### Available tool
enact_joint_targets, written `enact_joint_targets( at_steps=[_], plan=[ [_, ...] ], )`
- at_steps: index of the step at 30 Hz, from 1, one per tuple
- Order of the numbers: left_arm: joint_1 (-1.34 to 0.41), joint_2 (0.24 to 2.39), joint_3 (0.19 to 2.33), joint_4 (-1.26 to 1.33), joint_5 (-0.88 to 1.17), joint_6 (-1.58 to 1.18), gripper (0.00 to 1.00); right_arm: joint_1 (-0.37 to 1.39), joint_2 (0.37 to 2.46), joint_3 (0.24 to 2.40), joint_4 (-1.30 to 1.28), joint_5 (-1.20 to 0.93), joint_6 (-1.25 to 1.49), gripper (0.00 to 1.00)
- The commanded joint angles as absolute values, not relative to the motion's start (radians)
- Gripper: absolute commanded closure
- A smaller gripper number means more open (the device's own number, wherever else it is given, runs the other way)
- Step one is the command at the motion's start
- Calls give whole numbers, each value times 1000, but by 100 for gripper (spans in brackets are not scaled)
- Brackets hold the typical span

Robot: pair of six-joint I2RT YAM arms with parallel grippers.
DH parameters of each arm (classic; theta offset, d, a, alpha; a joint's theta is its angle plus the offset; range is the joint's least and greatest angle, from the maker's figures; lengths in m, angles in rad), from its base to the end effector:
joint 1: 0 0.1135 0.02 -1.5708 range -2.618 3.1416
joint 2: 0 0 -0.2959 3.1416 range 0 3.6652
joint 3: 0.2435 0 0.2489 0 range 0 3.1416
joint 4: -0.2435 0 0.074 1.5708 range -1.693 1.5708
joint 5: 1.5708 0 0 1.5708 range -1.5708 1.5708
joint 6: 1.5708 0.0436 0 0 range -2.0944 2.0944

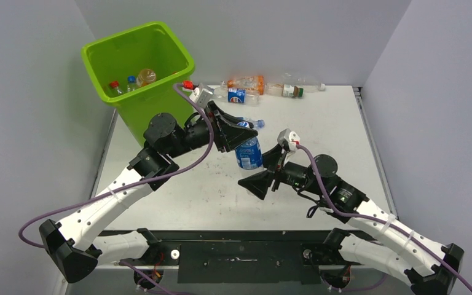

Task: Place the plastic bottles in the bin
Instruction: Place the plastic bottle in the trash bin.

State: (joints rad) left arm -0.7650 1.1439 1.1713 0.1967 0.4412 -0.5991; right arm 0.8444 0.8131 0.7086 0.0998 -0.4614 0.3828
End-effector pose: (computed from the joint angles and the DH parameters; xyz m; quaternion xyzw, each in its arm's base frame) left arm 0.1659 -0.1851 0.4747 0.2209 0.5922 -0.5868 0.5061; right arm 0.1025 0.1446 0.3624 -0.3149 0.6348 0.5279 0.4682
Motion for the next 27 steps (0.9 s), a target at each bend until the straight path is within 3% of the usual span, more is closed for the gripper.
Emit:
enact_joint_targets(
  at_steps=[1, 7, 13, 20, 27],
  plan=[
    [-769, 1095, 1215, 196, 401, -544, 100, 849, 756, 854, 9, -412, 369, 10],
    [-723, 1027, 1241, 175, 298, -479, 100, 849, 707, 1011, -246, -381, 370, 10],
    [-676, 950, 1270, 167, 159, -410, 100, 848, 602, 1071, -328, -271, 356, 10],
    [-673, 868, 1295, 136, -153, -172, 100, 848, 437, 908, -303, 164, 393, 10],
    [-645, 949, 1374, 245, -475, 99, 100, 848, 427, 753, -326, 404, 463, 10]
  ],
)
